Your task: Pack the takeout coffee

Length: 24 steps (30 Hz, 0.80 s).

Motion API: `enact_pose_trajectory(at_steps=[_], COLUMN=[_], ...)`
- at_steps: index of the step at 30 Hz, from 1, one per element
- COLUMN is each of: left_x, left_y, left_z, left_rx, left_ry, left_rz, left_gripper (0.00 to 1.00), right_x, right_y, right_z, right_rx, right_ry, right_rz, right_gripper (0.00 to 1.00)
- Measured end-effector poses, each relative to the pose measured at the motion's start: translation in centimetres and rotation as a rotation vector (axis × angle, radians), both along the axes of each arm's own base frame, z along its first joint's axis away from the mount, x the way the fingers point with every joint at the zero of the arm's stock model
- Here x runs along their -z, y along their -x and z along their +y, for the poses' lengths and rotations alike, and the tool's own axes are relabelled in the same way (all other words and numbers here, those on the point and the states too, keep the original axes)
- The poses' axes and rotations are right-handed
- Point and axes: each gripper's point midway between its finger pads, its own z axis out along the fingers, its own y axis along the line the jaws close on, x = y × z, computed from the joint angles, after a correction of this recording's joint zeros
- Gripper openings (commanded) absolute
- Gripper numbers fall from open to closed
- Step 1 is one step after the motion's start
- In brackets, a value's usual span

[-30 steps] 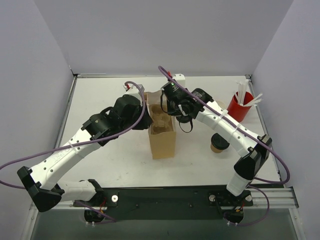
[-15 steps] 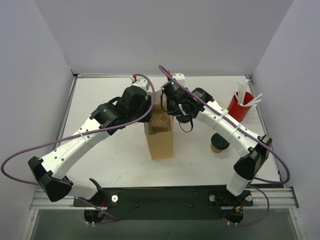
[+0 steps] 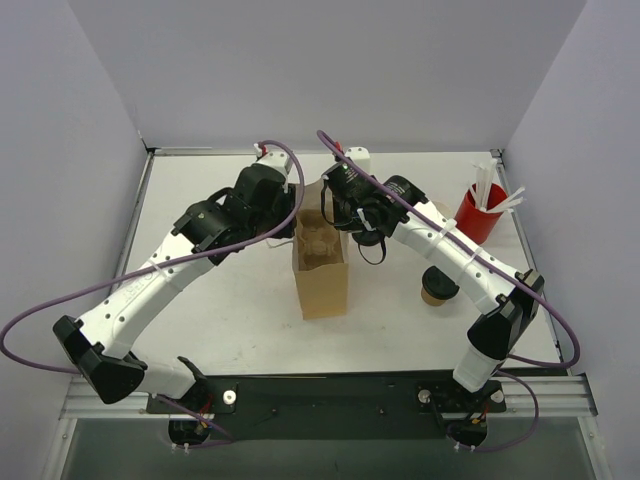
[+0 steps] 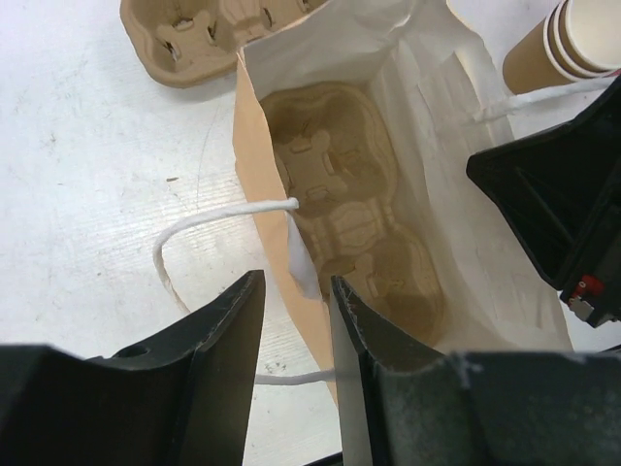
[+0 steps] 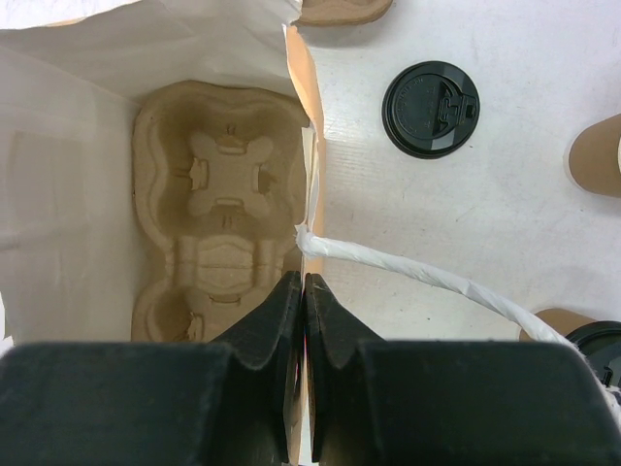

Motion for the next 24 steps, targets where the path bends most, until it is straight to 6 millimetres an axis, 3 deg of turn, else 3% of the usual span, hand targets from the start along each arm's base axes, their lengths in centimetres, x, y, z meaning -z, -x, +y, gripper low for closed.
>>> enact_pose_trajectory(at_steps=[7, 19, 23, 24], left_x=[-1.2, 1.2, 3.0, 3.5], left_y=[-0.3, -0.5, -0.6, -0.6], left_z=[0.8, -0.8, -0.5, -0.4], left_rx=[-0.009, 0.056, 0.054, 0.055], left_ry=[0.023, -0.005, -0.049, -0.061], left_rz=[-0.021, 0.049, 0.076, 0.084], left_gripper=[0.44, 0.4, 0.24, 0.1], right_x=[0.0, 0.0, 0.0, 0.0], right_y=[0.0, 0.0, 0.0, -0.1], right_z=[0.0, 0.0, 0.0, -0.1], right_rx=[0.001, 0.002, 0.003, 0.006], right_ry=[-0.001, -0.001, -0.001, -0.001], right_rz=[0.0, 0.001, 0.001, 0.001], right_gripper=[0.02, 0.02, 0.02, 0.02])
